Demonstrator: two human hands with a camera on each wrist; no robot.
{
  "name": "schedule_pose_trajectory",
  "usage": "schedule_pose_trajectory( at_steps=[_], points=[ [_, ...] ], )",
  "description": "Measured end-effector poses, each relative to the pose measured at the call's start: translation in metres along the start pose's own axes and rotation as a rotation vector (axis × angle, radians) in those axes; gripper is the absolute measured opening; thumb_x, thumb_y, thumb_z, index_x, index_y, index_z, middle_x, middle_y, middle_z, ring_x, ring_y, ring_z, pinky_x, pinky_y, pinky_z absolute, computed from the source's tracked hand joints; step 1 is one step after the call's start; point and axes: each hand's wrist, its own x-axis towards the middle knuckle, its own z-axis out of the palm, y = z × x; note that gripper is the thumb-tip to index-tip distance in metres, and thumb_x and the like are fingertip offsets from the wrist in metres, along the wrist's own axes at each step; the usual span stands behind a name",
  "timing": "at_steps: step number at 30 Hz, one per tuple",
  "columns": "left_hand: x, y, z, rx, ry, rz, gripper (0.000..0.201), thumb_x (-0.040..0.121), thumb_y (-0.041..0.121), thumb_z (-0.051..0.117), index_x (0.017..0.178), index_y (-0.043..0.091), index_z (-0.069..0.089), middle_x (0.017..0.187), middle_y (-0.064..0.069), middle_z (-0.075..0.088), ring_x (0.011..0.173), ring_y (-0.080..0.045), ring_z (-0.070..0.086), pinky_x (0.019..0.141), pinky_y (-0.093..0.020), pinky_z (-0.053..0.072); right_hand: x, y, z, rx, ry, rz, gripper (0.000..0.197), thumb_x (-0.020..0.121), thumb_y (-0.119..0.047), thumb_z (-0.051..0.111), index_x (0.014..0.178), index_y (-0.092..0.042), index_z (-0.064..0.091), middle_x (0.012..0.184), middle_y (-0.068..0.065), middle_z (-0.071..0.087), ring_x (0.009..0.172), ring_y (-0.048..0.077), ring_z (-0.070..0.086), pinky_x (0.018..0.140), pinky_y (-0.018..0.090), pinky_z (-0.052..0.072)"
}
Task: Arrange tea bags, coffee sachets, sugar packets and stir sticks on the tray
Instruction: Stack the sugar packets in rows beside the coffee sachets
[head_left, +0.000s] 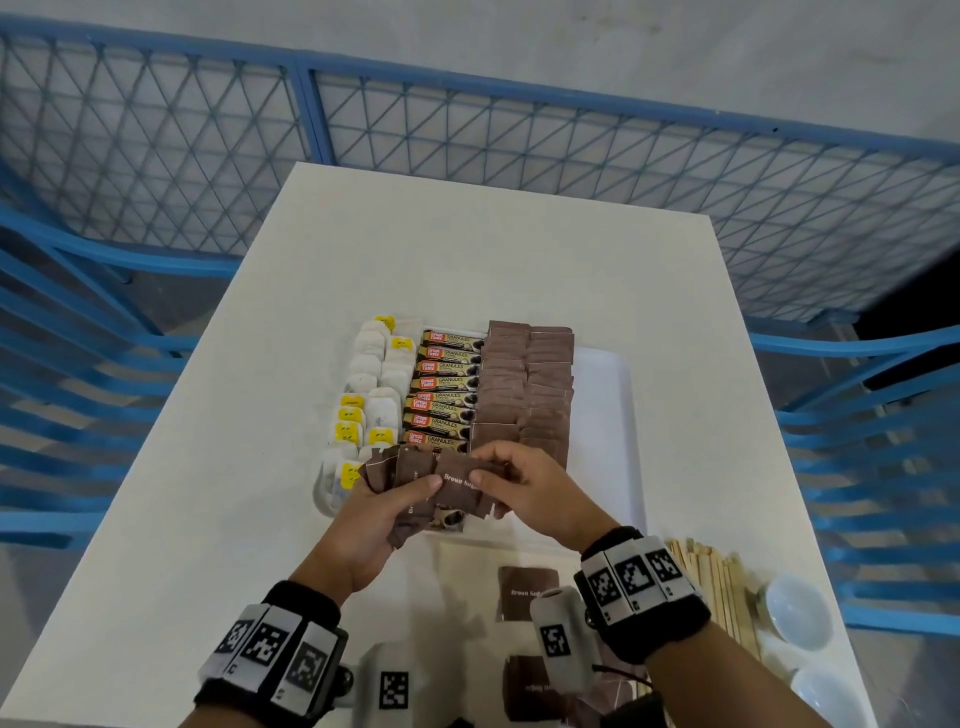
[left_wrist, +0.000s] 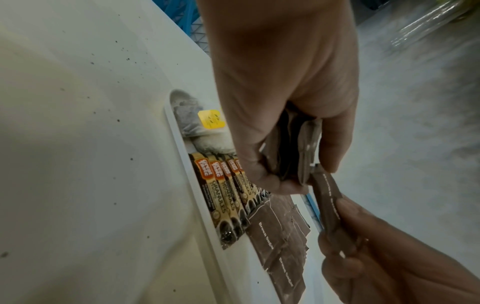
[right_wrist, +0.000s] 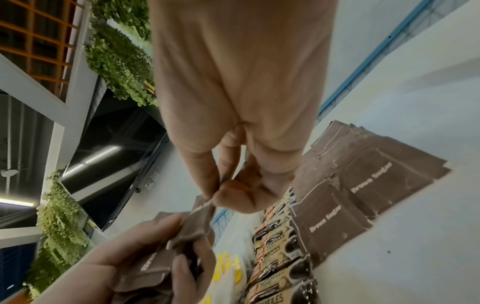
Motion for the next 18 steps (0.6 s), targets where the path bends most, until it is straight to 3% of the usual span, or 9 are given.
schedule_pose_trajectory(
  at_steps=[2,4,6,9,13,18],
  points=[
    [0.0,-0.001,0.002,0.038,-0.01,0.001,0.02,0.084,-0.005,0.059,0.094,0.01,0.066,0.07,-0.008,0.067,0.054,-0.016,0.055,0.056,-0.026,0.043,0.0,0.002,0.001,0.002,0.014,-0.014,0.013,0.09,-0.01,0.058,0.103,-0.011,0.061,0.078,-0.004,0.061,0.058,0.003,0.055,0.057,0.017,0.048],
    [0.0,-0.001,0.004,0.048,0.003,0.016,0.02,0.084,-0.007,0.058,0.094,0.008,0.066,0.064,-0.006,0.065,0.05,-0.013,0.053,0.052,-0.021,0.04,0.001,0.006,0.003,0.062,0.026,-0.017,0.018,0.087,-0.008,0.063,0.105,-0.009,0.061,0.083,-0.003,0.062,0.066,0.002,0.057,0.062,0.017,0.05],
    [0.001,-0.001,0.005,0.027,0.022,0.038,0.02,0.085,-0.009,0.055,0.096,0.004,0.065,0.061,-0.003,0.064,0.046,-0.009,0.052,0.044,-0.016,0.038,0.002,0.009,0.004,0.174,0.018,0.008,0.023,0.084,-0.002,0.065,0.106,-0.005,0.059,0.088,0.003,0.062,0.075,0.008,0.059,0.066,0.018,0.052],
    [0.002,-0.002,0.001,-0.015,0.048,0.045,0.015,0.082,-0.003,0.063,0.086,0.011,0.069,0.068,-0.007,0.064,0.057,-0.016,0.053,0.054,-0.023,0.037,0.007,0.012,0.0,0.238,0.06,0.041,0.02,0.082,0.004,0.064,0.098,-0.007,0.059,0.085,0.005,0.062,0.074,0.014,0.06,0.064,0.02,0.053],
    [0.004,-0.002,-0.007,-0.163,0.059,0.03,0.014,0.088,-0.002,0.054,0.095,0.004,0.064,0.078,-0.009,0.068,0.063,-0.015,0.065,0.053,-0.022,0.051,0.015,0.025,-0.019,0.044,0.246,0.059,0.022,0.08,-0.002,0.068,0.085,-0.022,0.059,0.08,-0.003,0.062,0.07,0.01,0.057,0.063,0.016,0.046],
    [0.0,0.002,-0.009,-0.315,0.043,0.02,0.018,0.091,0.0,0.046,0.095,0.007,0.062,0.079,-0.011,0.069,0.064,-0.02,0.065,0.056,-0.026,0.055,0.015,0.041,-0.026,-0.286,0.258,0.074,0.018,0.079,-0.012,0.071,0.095,-0.013,0.062,0.085,-0.005,0.061,0.078,0.009,0.054,0.067,0.009,0.04]
  ],
)
